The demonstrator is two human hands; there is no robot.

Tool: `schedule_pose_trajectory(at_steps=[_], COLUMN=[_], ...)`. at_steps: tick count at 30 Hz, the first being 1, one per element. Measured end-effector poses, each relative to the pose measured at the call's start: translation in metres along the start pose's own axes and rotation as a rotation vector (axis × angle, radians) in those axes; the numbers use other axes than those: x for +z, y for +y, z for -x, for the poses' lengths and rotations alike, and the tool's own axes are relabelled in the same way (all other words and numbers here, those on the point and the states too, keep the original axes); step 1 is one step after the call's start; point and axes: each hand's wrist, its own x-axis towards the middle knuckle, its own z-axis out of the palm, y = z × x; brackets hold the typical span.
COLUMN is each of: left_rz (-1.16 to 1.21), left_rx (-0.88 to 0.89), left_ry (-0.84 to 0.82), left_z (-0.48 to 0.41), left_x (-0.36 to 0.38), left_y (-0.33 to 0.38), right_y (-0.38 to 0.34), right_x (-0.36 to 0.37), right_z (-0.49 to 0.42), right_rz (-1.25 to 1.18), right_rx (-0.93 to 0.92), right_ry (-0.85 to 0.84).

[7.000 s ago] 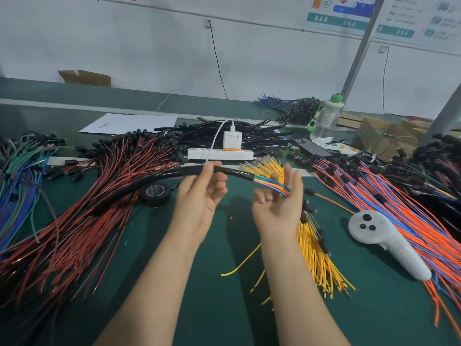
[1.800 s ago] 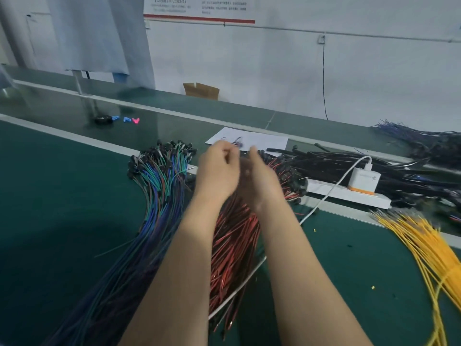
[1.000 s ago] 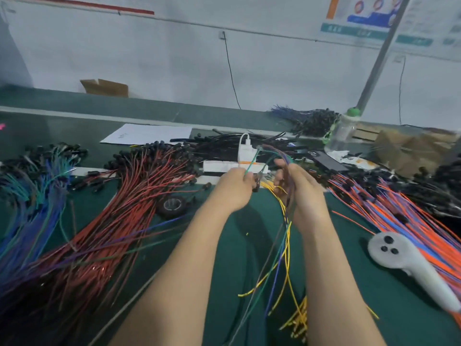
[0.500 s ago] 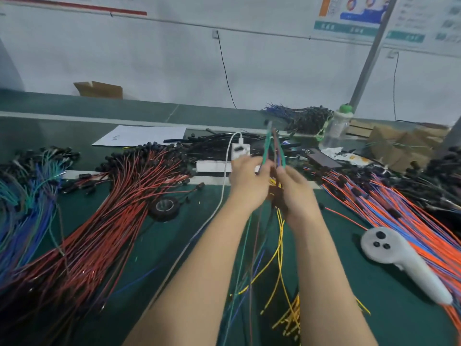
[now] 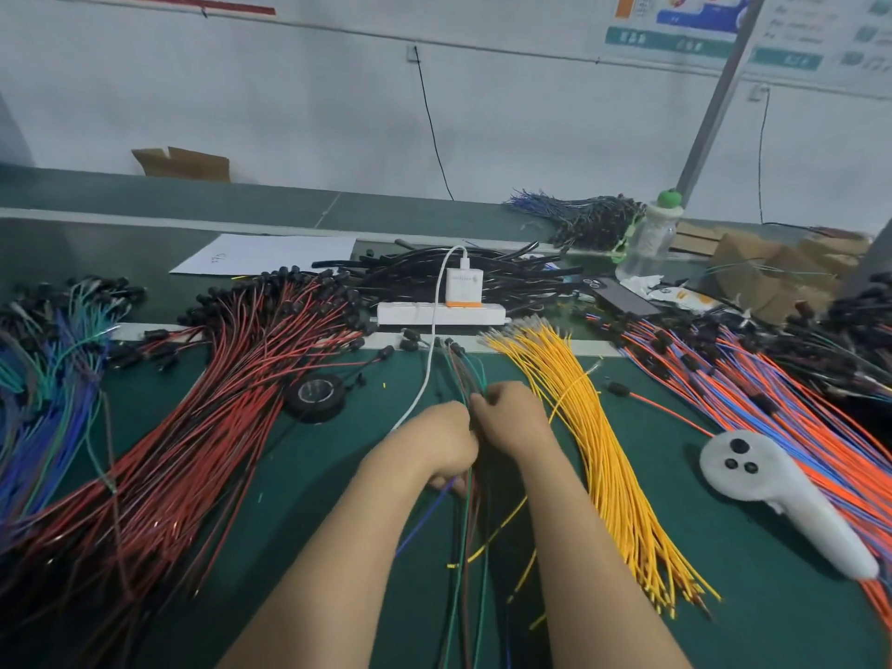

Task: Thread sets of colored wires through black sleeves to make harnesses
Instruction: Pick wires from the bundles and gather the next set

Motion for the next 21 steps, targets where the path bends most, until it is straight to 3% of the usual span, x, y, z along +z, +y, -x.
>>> schedule_pose_trajectory(at_steps=[2,5,8,12,15,18,19,21], left_rz=[-0.038,0.201,0.485,0.68,1.056,1.348,1.334,0.973], left_rx=[0.014,0.029,0.07,0.092,0.075,0.064,0.056,0.052], left_ry=[0.081,0.256,0.319,0.44,0.442,0.373,0.394,0.608], left_z=[-0.006,-0.016,-0.024,-0.032,-0.032,-0.027,-0.027,-0.027], left_x=[-0.006,-0.005,0.007,0.012,0.006,0.0,0.0,0.002], left_y=[-0.008,-0.017,-0.016,-0.025,-0.031,-0.031,-0.03,-0.03], right_y=[0.0,0.006,0.009,0.014,0.02,0.019,0.017,0.014], right_x=[-0.005,-0.01,-0.009,-0.013,-0.021,-0.022,-0.021,-0.019], right_z=[0.004,0.012,0.015,0.01,0.007,0.008,0.009,0.01], right_rz=[-0.243,-0.646,-0.694,-0.753,-1.064,-1.253,-1.23,-1.11], right_rx=[0.032,0.133,0.113,0.08,0.085,0.034,0.01,-0.031], right_ry=[-0.014,-0.056,-0.098,0.033,0.11,0.043,0.015,0.011])
